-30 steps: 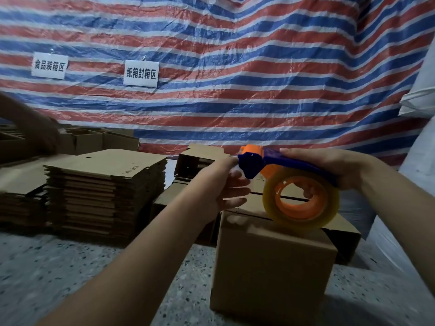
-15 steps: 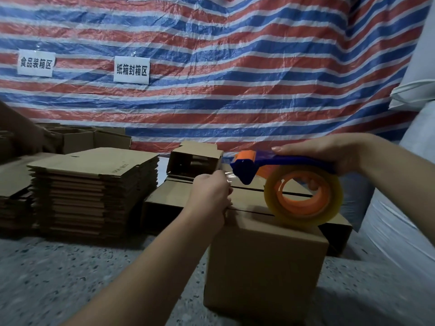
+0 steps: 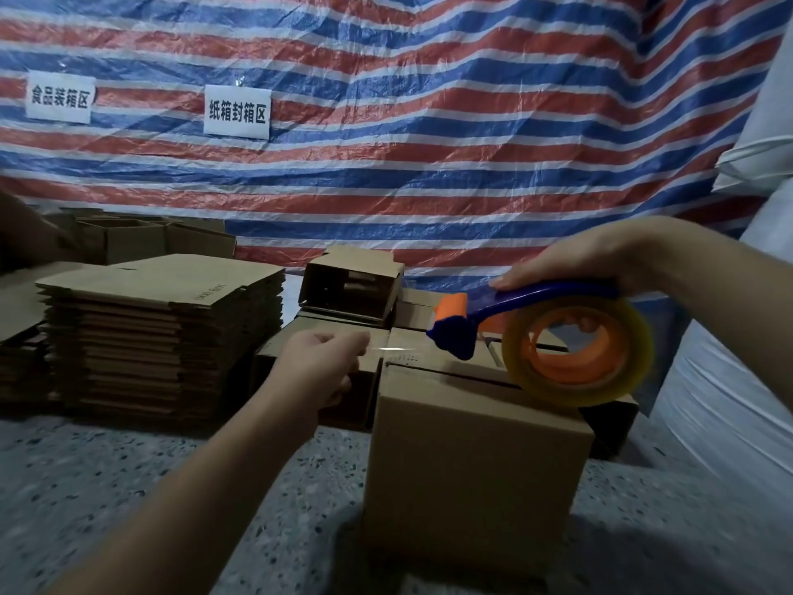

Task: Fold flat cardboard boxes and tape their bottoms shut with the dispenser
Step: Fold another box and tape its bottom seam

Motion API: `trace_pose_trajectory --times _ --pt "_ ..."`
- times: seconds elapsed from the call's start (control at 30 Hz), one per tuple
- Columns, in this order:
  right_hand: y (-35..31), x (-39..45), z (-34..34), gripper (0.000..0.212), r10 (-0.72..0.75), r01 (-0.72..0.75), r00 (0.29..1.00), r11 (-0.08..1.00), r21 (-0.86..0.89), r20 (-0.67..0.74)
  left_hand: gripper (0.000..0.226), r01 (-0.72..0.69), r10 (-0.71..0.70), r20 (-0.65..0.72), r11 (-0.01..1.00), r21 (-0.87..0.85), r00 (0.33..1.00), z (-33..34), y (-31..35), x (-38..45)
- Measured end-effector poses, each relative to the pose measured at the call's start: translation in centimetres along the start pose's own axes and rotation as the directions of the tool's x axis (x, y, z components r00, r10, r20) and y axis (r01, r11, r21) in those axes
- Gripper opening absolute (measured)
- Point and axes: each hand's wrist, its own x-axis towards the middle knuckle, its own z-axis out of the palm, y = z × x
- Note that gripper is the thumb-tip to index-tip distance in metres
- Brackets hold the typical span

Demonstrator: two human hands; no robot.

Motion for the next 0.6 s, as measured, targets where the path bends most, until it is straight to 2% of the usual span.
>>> trace_pose_trajectory --times 0.07,0.23,0.43,0.6 --pt "-1.0 -0.1 0.2 0.095 0.031 -0.033 0.999 0.996 -0.078 -0.027 0.022 0.034 -0.034 -0.001 0.999 0.029 0.999 -0.2 -1.1 0.2" --pt "-2.0 -0.5 0.7 0.078 0.057 -0.06 0.998 0.993 -0.102 -0.029 0.028 0.075 -0.077 0.041 0.996 0.05 0.996 -0.4 -2.4 0.8" --pt "-2.0 -0.4 0.6 0.076 0.066 -0.068 0.998 0.992 -0.104 -0.023 0.033 0.127 -0.13 0.067 0.991 0.05 0.989 -0.2 -3.0 0.7" --pt "-2.0 -0.6 0.7 0.075 0.069 -0.072 0.997 0.993 -0.096 -0.04 0.036 0.138 -0.145 0.167 0.989 0.055 0.975 0.8 -3.9 0.0"
